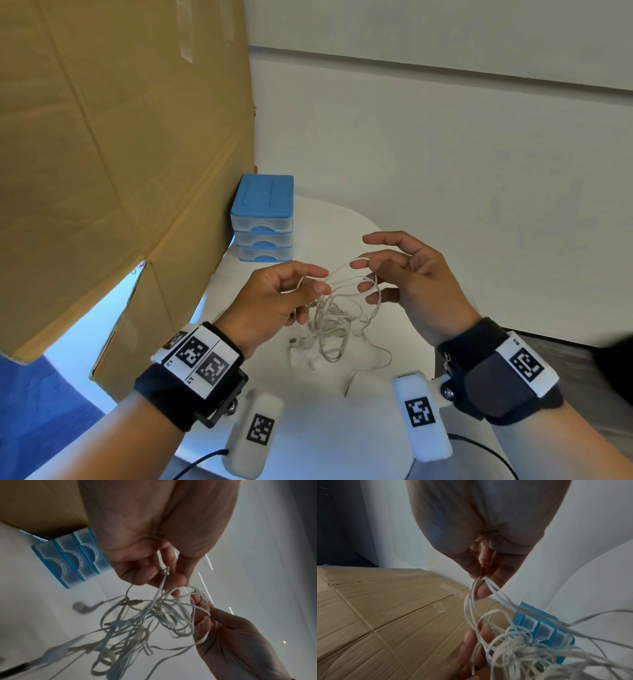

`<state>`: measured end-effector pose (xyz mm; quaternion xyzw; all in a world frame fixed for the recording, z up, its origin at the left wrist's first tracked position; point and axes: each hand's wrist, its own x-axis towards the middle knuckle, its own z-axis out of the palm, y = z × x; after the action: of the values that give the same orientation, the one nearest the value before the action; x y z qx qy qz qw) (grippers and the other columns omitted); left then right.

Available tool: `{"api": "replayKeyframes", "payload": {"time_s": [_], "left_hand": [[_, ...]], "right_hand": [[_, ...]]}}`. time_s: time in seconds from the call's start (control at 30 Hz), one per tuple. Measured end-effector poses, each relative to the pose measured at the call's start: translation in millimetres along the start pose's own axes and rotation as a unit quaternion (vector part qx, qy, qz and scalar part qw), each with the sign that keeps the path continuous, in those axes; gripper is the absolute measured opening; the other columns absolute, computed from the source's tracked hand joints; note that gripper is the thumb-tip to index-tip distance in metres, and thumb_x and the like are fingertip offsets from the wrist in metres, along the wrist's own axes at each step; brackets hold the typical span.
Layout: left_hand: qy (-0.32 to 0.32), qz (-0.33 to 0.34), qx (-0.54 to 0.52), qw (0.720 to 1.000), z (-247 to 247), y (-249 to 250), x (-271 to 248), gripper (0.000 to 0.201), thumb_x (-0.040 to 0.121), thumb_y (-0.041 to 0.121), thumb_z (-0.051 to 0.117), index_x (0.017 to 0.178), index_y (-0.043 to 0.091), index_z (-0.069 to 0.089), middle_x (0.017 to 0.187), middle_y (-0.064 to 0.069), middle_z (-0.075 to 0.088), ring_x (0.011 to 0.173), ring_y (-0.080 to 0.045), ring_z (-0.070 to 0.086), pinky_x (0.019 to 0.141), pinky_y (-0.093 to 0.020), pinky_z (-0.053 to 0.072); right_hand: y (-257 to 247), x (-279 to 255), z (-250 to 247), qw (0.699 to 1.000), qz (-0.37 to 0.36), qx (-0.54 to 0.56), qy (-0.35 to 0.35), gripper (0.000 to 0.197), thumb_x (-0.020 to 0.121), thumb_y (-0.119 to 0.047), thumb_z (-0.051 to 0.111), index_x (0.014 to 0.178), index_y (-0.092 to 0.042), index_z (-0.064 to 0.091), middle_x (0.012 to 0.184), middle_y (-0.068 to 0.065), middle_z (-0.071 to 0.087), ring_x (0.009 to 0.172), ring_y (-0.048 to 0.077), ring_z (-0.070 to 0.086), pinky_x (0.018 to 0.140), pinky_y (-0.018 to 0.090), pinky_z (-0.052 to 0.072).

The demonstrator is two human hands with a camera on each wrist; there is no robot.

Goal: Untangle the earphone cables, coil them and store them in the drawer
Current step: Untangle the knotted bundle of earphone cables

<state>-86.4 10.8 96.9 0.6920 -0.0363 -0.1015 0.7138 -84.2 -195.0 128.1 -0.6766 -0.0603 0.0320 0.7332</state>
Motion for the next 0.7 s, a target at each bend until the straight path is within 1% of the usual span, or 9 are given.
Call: {"api": "replayKeyframes", "payload": {"time_s": [0.07, 0.13, 0.2, 0.27, 0.4, 0.53, 0.6, 0.67, 0.7], "left_hand": [[0.007, 0.02, -0.006, 1.0, 3, 2, -1, 0.018, 0.08, 0.011, 0.075, 0.097, 0.017, 0.071, 0.082, 0.001, 0.07, 0.049, -0.013, 0.049, 0.049, -0.021, 0.036], [0.023, 0.047, -0.007, 0.999, 6, 3, -1, 0.021, 0.074, 0.007, 0.079, 0.091, 0.015, 0.072, 0.087, -0.002, 0.07, 0.047, -0.01, 0.052, 0.046, -0.016, 0.04], [0.039, 0.075, 0.005, 0.996, 9, 1, 0, 0.022, 0.065, 0.017, 0.083, 0.086, 0.019, 0.074, 0.087, 0.0, 0.072, 0.046, -0.01, 0.054, 0.048, -0.016, 0.042], [0.048, 0.094, 0.008, 0.994, 10, 0, 0, 0.024, 0.059, 0.027, 0.083, 0.082, 0.025, 0.076, 0.081, 0.005, 0.072, 0.047, -0.009, 0.055, 0.052, -0.017, 0.045], [0.047, 0.123, 0.032, 0.991, 10, -1, 1, 0.009, 0.073, 0.019, 0.078, 0.078, 0.026, 0.077, 0.081, 0.012, 0.072, 0.052, -0.001, 0.057, 0.056, -0.015, 0.045], [0.099, 0.109, 0.069, 0.987, 6, -3, 6, 0.007, 0.086, 0.02, 0.07, 0.08, 0.021, 0.073, 0.075, 0.005, 0.07, 0.049, -0.008, 0.055, 0.052, -0.015, 0.043], [0.129, 0.113, 0.067, 0.983, 3, -2, 7, 0.008, 0.088, 0.02, 0.069, 0.08, 0.02, 0.07, 0.067, 0.006, 0.065, 0.048, -0.009, 0.053, 0.049, -0.013, 0.042], [0.138, 0.122, 0.068, 0.981, 0, -1, 8, 0.01, 0.087, 0.022, 0.069, 0.078, 0.024, 0.07, 0.066, 0.009, 0.064, 0.049, -0.01, 0.05, 0.05, -0.014, 0.042], [0.136, 0.129, 0.074, 0.979, -1, -2, 9, 0.011, 0.087, 0.024, 0.07, 0.076, 0.028, 0.071, 0.069, 0.01, 0.065, 0.05, -0.009, 0.05, 0.052, -0.016, 0.042]], "right_hand": [[-1, 0, 1, 1.0, 0.002, -0.003, 0.0, 0.027, 0.095, 0.007, 0.052, 0.109, -0.013, 0.065, 0.09, 0.012, 0.076, 0.062, 0.021, 0.068, 0.052, 0.028, 0.055], [-2, 0, 4, 1.0, 0.003, -0.005, -0.001, 0.027, 0.095, 0.007, 0.052, 0.11, -0.012, 0.064, 0.09, 0.012, 0.076, 0.061, 0.021, 0.069, 0.053, 0.03, 0.057], [-4, 1, 7, 1.0, 0.003, -0.008, -0.003, 0.028, 0.095, 0.007, 0.051, 0.112, -0.012, 0.063, 0.09, 0.013, 0.076, 0.059, 0.018, 0.068, 0.055, 0.032, 0.059], [-5, 2, 10, 1.0, 0.0, -0.012, -0.01, 0.029, 0.096, 0.006, 0.051, 0.113, -0.014, 0.063, 0.092, 0.014, 0.075, 0.062, 0.021, 0.065, 0.055, 0.033, 0.06], [-8, 4, 13, 0.999, -0.005, -0.028, -0.015, 0.03, 0.096, 0.006, 0.049, 0.11, -0.016, 0.064, 0.087, 0.013, 0.073, 0.071, 0.028, 0.064, 0.059, 0.036, 0.06], [-1, 7, 10, 0.994, -0.004, -0.111, 0.016, 0.035, 0.094, 0.009, 0.044, 0.102, -0.017, 0.065, 0.078, 0.006, 0.07, 0.073, 0.021, 0.071, 0.065, 0.036, 0.056], [10, 11, 3, 0.969, 0.011, -0.241, 0.052, 0.033, 0.092, 0.004, 0.045, 0.095, -0.023, 0.065, 0.075, 0.002, 0.07, 0.071, 0.02, 0.07, 0.066, 0.039, 0.056], [17, 12, 1, 0.923, 0.048, -0.382, 0.031, 0.026, 0.088, -0.006, 0.051, 0.094, -0.029, 0.063, 0.082, -0.001, 0.07, 0.076, 0.02, 0.068, 0.07, 0.039, 0.056], [17, 11, 5, 0.912, 0.049, -0.406, 0.012, 0.024, 0.085, -0.009, 0.056, 0.098, -0.029, 0.063, 0.088, -0.003, 0.068, 0.083, 0.018, 0.067, 0.073, 0.035, 0.055]]}}
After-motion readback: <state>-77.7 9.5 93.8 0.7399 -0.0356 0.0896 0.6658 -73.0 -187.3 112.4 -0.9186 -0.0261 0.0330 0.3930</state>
